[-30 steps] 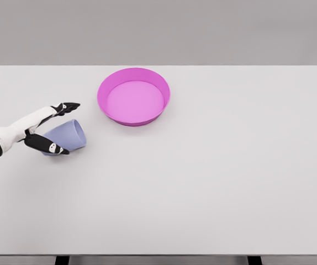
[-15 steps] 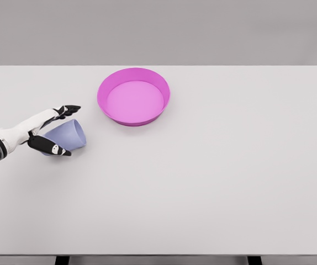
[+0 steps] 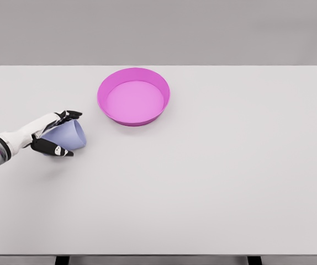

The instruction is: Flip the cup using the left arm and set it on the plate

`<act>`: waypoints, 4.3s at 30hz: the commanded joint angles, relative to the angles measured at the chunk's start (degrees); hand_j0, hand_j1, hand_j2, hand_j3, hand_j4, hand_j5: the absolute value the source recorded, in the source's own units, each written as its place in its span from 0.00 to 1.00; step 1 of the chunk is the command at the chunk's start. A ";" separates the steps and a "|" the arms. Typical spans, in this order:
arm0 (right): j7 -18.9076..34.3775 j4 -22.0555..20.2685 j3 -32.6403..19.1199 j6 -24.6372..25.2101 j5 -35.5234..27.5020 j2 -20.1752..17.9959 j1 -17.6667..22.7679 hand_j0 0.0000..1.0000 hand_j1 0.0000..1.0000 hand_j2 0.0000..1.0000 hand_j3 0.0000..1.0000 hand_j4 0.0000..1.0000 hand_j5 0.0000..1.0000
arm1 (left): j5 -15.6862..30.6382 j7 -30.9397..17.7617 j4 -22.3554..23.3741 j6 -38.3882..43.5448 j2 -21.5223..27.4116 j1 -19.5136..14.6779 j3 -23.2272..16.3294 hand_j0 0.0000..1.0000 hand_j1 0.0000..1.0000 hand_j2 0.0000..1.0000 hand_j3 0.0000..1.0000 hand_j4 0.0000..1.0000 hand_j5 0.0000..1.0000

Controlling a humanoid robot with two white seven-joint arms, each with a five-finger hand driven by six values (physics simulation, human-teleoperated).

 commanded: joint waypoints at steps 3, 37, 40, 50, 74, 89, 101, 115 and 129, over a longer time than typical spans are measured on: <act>0.00 0.01 0.00 0.00 -0.01 -0.01 0.00 1.00 1.00 1.00 1.00 1.00 1.00 | 0.04 -0.08 0.00 0.28 0.06 0.88 0.27 0.79 0.79 0.79 0.79 0.79 0.79; 0.00 0.01 0.00 0.00 -0.01 -0.01 0.00 1.00 1.00 1.00 1.00 1.00 1.00 | 20.34 4.84 3.07 -12.73 -17.25 -1.93 9.93 0.55 0.55 0.55 0.55 0.55 0.55; 0.00 0.01 0.00 0.00 -0.01 -0.01 0.00 1.00 1.00 1.00 1.00 1.00 1.00 | 19.81 5.28 5.79 -17.30 -20.68 -2.11 10.99 0.52 0.52 0.52 0.52 0.52 0.52; 0.00 0.01 0.00 0.00 -0.01 -0.01 0.00 1.00 1.00 1.00 1.00 1.00 1.00 | 11.03 15.91 9.57 -26.00 -31.84 -0.62 13.01 0.50 0.50 0.50 0.50 0.50 0.50; 0.00 0.01 0.00 0.00 -0.01 -0.01 0.00 1.00 1.00 1.00 1.00 1.00 1.00 | 5.40 27.96 28.65 -35.93 -49.33 -5.36 7.39 0.44 0.44 0.44 0.44 0.44 0.44; 0.00 0.01 0.00 0.00 -0.01 -0.01 0.00 1.00 1.00 1.00 1.00 1.00 1.00 | 4.08 27.43 34.71 -39.89 -52.06 -7.82 6.07 0.42 0.42 0.42 0.42 0.42 0.42; 0.00 0.01 0.00 0.00 -0.01 -0.01 0.00 1.00 1.00 1.00 1.00 1.00 1.00 | 4.08 27.60 41.83 -46.92 -54.08 -9.93 6.68 0.41 0.41 0.41 0.41 0.41 0.41; 0.00 0.01 0.00 0.00 -0.01 -0.01 0.00 1.00 1.00 1.00 1.00 1.00 1.00 | 4.17 27.34 43.68 -46.48 -54.08 -9.84 5.98 0.53 0.53 0.53 0.53 0.53 0.53; 0.00 0.01 0.00 0.00 -0.01 -0.01 0.00 1.00 1.00 1.00 1.00 1.00 1.00 | 4.26 27.25 42.62 -46.48 -53.55 -9.58 5.98 0.76 0.76 0.76 0.76 0.76 0.76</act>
